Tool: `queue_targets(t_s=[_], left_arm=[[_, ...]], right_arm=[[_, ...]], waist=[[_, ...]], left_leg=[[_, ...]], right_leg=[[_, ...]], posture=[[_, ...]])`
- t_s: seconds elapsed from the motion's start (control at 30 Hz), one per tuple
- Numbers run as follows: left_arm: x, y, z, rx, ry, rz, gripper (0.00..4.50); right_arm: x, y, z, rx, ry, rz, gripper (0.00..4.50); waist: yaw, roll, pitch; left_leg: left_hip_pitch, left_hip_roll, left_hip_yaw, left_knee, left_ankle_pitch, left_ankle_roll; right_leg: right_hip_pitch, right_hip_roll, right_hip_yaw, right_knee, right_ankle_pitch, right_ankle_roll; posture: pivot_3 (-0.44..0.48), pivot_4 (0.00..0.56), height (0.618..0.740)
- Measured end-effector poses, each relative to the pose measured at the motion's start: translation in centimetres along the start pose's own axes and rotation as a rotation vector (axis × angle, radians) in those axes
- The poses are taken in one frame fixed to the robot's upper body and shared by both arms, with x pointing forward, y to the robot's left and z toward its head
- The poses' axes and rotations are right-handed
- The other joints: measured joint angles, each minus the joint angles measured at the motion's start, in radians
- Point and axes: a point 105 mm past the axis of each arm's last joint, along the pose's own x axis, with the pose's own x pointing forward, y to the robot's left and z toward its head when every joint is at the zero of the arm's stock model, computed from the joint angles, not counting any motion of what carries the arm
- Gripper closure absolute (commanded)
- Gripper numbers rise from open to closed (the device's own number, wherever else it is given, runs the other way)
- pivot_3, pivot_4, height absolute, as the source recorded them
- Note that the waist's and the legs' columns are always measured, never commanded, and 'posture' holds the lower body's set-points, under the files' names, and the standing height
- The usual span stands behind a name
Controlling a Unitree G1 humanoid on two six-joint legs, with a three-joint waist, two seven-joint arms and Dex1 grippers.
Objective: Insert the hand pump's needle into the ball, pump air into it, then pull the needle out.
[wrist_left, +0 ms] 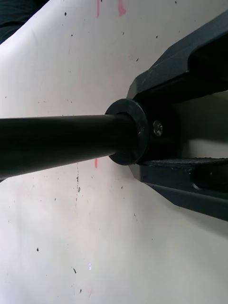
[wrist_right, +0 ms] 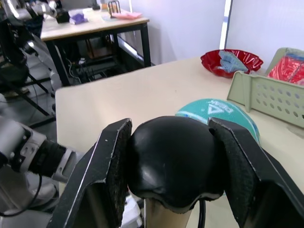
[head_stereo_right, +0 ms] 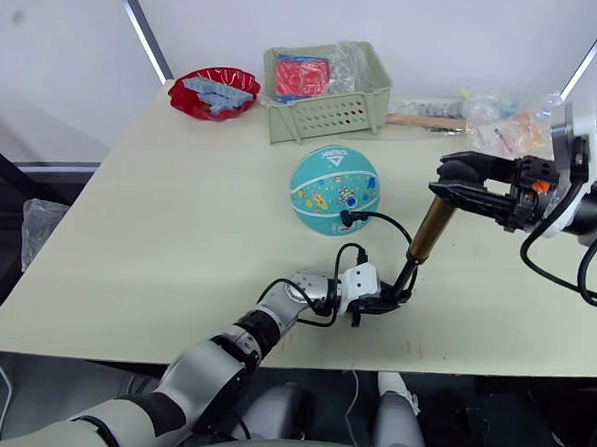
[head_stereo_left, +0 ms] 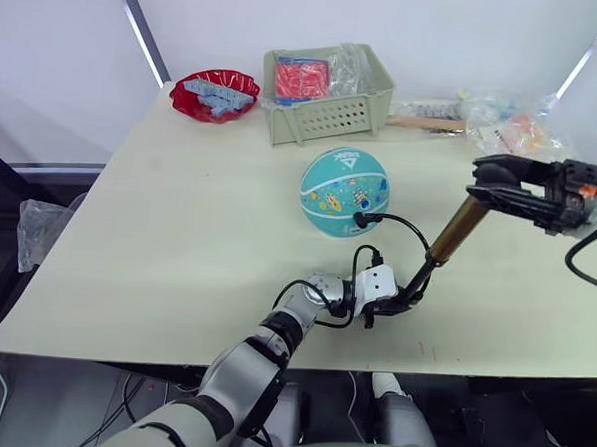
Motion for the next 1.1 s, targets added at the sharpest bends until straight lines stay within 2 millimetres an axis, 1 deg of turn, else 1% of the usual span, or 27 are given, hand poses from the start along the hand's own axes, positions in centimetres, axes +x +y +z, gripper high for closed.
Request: queue_targets(t_s=[0.07,0.17,0.23,0.27,0.33,0.4,0.43,0.7,0.8,0.97,1.1], left_arm=[[-0.1,0.0,-0.1,-0.001,0.003,0.004,3.38],[-0.2,0.0,-0.3,-0.002,0.009,0.004,3.38],[-0.2,0.0,-0.3,-0.002,0.009,0.004,3.38],[-0.2,0.0,-0.3,-0.002,0.010,0.003,3.38],[-0.2,0.0,-0.4,-0.003,0.011,0.003,3.38],[-0.2,0.0,-0.4,-0.003,0.011,0.003,3.38],[-0.2,0.0,-0.4,-0.006,0.013,0.003,3.38],[-0.2,-0.1,-0.5,-0.009,0.014,0.004,3.38],[-0.2,-0.1,-0.6,-0.013,0.014,0.011,3.38],[-0.3,-0.1,-0.6,-0.012,0.013,0.014,3.38],[-0.3,0.0,-0.4,-0.004,0.005,0.014,3.38]], right_arm=[[0.0,0.1,-0.5,-0.002,-0.001,-0.004,2.43],[0.1,0.2,-1.9,0.017,-0.010,-0.011,2.43],[0.4,0.3,-3.2,0.032,-0.002,-0.019,2.43],[0.8,0.4,-4.3,0.051,0.001,-0.021,2.43],[1.2,0.5,-5.6,0.066,0.012,-0.027,2.43],[1.4,0.6,-6.3,0.071,0.023,-0.029,2.43],[1.7,0.6,-7.6,0.089,0.024,-0.040,2.43],[2.6,1.2,-11.4,0.110,0.061,-0.062,2.43],[3.2,1.5,-11.7,0.089,0.035,-0.057,2.43],[3.1,1.5,-11.0,0.065,0.020,-0.062,2.43],[2.4,1.1,-10.4,0.080,0.053,-0.073,2.43]], waist=[[-0.001,-0.002,-0.002],[-0.003,-0.007,-0.005],[-0.003,-0.006,-0.005],[-0.003,-0.007,-0.006],[-0.003,-0.007,-0.007],[-0.003,-0.007,-0.008],[-0.003,-0.009,-0.010],[-0.004,-0.008,-0.011],[-0.005,-0.007,-0.014],[-0.006,-0.006,-0.014],[-0.005,-0.003,-0.011]], left_leg=[[0.001,0.000,0.000,0.000,0.000,0.000],[0.001,0.001,-0.001,0.000,0.000,0.000],[0.001,0.001,0.000,0.000,0.000,0.000],[0.001,0.001,-0.001,0.000,0.000,0.000],[0.001,0.001,-0.001,-0.001,0.000,0.000],[0.001,0.001,-0.001,-0.001,0.000,0.000],[0.001,0.002,-0.001,-0.001,0.000,0.000],[0.002,0.002,-0.001,-0.001,0.000,0.000],[0.002,0.002,-0.001,-0.001,0.000,0.000],[0.002,0.002,-0.001,-0.001,0.000,0.000],[0.000,0.002,0.000,-0.001,0.000,0.000]], right_leg=[[0.000,0.000,0.000,0.000,0.000,0.000],[0.000,0.001,0.000,0.000,0.000,0.000],[0.000,0.000,0.000,0.000,0.000,0.000],[0.000,0.000,0.000,0.000,0.000,0.000],[0.000,0.000,0.000,0.000,0.000,0.000],[0.000,0.000,0.000,0.000,0.000,0.000],[0.000,0.001,0.000,0.000,0.000,0.000],[0.000,0.001,0.000,0.000,0.000,-0.001],[0.000,0.001,0.000,0.000,0.000,-0.001],[0.000,0.001,0.000,0.000,0.000,-0.001],[-0.001,0.000,0.000,0.000,0.000,-0.001]], posture=[[0.000,0.150,0.738],[0.000,0.150,0.738],[0.000,0.150,0.738],[0.000,0.150,0.738],[0.000,0.150,0.738],[0.000,0.150,0.738],[0.000,0.150,0.738],[0.000,0.150,0.738],[0.000,0.150,0.738],[0.000,0.150,0.738],[0.000,0.150,0.738]])
